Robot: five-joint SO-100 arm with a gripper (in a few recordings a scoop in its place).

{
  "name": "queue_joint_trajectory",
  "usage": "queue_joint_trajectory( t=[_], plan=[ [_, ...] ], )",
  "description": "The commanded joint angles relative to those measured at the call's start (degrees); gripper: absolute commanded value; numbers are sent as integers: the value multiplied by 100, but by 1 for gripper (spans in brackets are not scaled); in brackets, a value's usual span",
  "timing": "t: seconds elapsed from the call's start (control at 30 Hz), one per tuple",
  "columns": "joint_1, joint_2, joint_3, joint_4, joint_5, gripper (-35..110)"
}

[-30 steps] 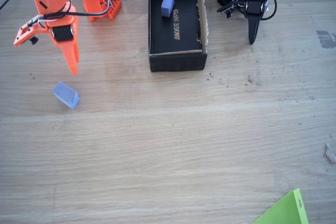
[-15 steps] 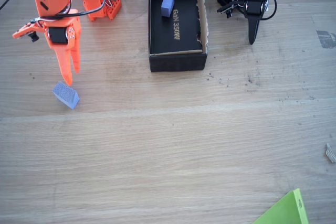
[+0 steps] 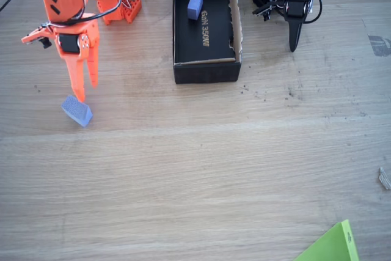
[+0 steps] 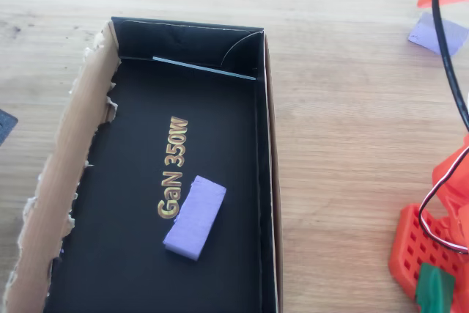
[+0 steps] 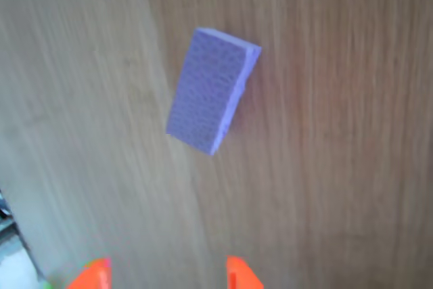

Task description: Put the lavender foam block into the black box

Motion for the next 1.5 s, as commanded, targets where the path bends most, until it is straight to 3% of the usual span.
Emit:
queue_joint_trajectory(
  t=[0.0,0.2,0.73,1.47],
  plan=[
    [79,114,-290,378,141,22],
    [105,149,-299,826,176,24],
    [-149,220,-316,519,-448,25],
    [1239,-492,-369,202,-782,31]
  ],
)
